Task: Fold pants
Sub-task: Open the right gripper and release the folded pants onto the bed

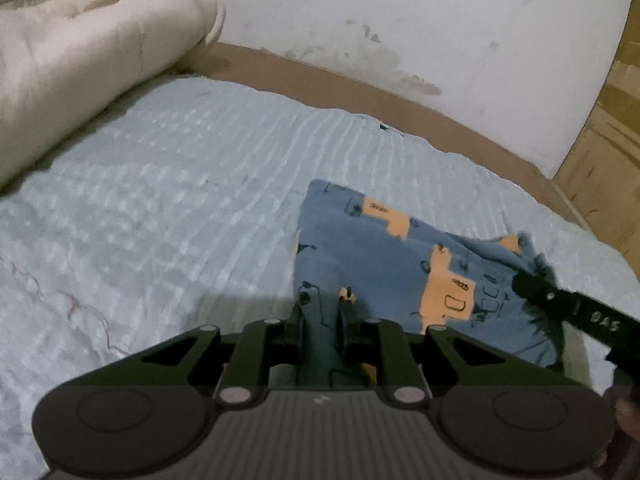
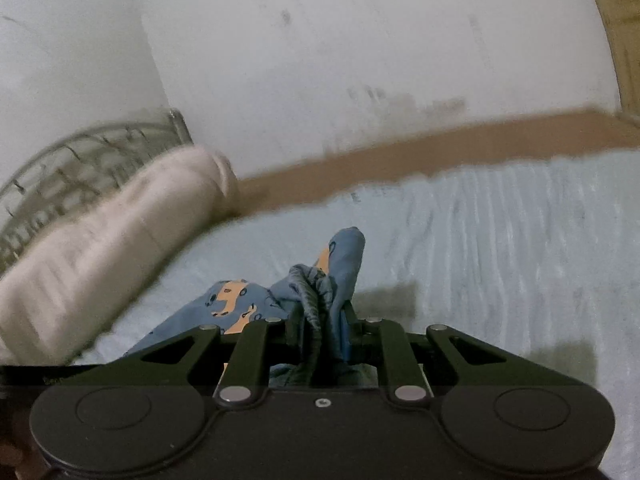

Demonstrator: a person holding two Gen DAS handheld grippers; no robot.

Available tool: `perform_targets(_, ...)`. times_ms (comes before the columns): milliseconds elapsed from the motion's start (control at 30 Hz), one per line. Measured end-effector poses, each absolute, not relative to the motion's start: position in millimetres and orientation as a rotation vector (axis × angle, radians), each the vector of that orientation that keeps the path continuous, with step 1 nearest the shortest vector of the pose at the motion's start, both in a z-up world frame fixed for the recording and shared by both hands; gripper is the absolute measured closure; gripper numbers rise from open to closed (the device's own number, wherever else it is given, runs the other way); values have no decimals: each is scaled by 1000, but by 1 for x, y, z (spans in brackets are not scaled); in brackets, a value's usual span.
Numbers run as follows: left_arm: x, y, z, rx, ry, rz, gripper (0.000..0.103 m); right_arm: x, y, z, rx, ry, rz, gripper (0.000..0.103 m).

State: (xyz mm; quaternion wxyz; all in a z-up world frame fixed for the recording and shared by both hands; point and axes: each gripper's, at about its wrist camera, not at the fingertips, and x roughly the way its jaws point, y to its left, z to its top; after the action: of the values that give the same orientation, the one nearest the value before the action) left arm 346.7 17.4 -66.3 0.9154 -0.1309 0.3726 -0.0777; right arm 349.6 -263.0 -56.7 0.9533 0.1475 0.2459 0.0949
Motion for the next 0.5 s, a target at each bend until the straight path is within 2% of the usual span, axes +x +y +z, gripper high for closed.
perform_targets(33,345,20,-69,-288,760,-168,82,354,-264,-65,300,519,181,84)
perform_targets(67,343,23,-71,-297,756,-171,75,357,-267,-74,305,532,172,82)
perform_targets(133,342,29,-72,-294,751,-164,61,360,-275,-87,337,549,166,71)
perform_targets(167,344,32,-72,-289,753,-151,46,360,-278,-91,358,554,161,70)
perform_targets(200,343,34,-73,-285,757,-145,32,361,-281,-94,380,555,162,64)
perform_targets(267,340,37,-73,-291,760,-154,18,360,-286,-97,407,547,169,46)
perform_targets(300,335,41,-72,-296,753,-149,12,358,-287,-97,417,538,169,32)
perform_targets(333,332,44,-70,-296,743,-134,10,355,-288,-97,427,523,169,18)
perform_targets(400,316,46,-67,-286,723,-96,2,350,-292,-96,448,492,149,2)
perform_targets(500,288,49,-67,-290,703,-78,1,340,-299,-99,485,471,65,1)
